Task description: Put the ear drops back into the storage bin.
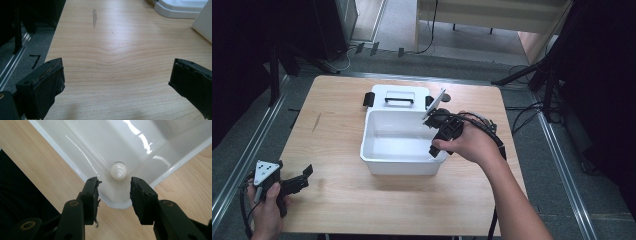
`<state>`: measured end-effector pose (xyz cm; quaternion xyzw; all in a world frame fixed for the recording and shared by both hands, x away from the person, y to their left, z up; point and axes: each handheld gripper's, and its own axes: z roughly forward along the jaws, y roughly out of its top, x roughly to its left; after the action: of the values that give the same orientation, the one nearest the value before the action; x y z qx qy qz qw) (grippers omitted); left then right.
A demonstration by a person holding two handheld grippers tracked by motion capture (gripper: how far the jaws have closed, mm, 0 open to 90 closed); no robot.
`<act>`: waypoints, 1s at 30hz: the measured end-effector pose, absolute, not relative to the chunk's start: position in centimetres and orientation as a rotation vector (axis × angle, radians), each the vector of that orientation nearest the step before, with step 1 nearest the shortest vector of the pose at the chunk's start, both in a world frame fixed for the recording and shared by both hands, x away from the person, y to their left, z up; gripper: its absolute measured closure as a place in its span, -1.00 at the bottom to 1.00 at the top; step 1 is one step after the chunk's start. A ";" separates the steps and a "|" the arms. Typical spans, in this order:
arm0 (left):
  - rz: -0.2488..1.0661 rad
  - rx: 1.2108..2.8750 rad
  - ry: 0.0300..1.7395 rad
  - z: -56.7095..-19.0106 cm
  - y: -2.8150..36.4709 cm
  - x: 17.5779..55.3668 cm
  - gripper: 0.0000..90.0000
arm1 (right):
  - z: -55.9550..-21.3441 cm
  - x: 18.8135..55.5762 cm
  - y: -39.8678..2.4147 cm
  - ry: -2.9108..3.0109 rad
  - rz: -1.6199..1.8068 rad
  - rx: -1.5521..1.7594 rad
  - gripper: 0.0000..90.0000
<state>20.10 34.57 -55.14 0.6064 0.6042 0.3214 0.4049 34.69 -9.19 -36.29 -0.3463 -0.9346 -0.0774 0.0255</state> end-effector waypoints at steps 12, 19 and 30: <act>0.811 1.531 1.526 -55.1 34.6 20.1 -1.00 | -35.5 34.2 -12.1 -2.882 -0.271 -1.128 0.25; 0.812 1.529 1.528 -55.1 34.5 20.1 -1.00 | -35.8 33.9 -13.8 -2.873 -0.285 -1.151 0.18; 0.810 1.530 1.528 -55.1 34.6 20.1 -1.00 | -38.0 32.8 -16.4 -2.952 -0.284 -1.245 -0.54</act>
<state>20.08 34.56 -55.13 0.6059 0.6052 0.3210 0.4044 32.80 -16.39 -38.00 -0.3867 -0.9172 -0.0884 -0.0373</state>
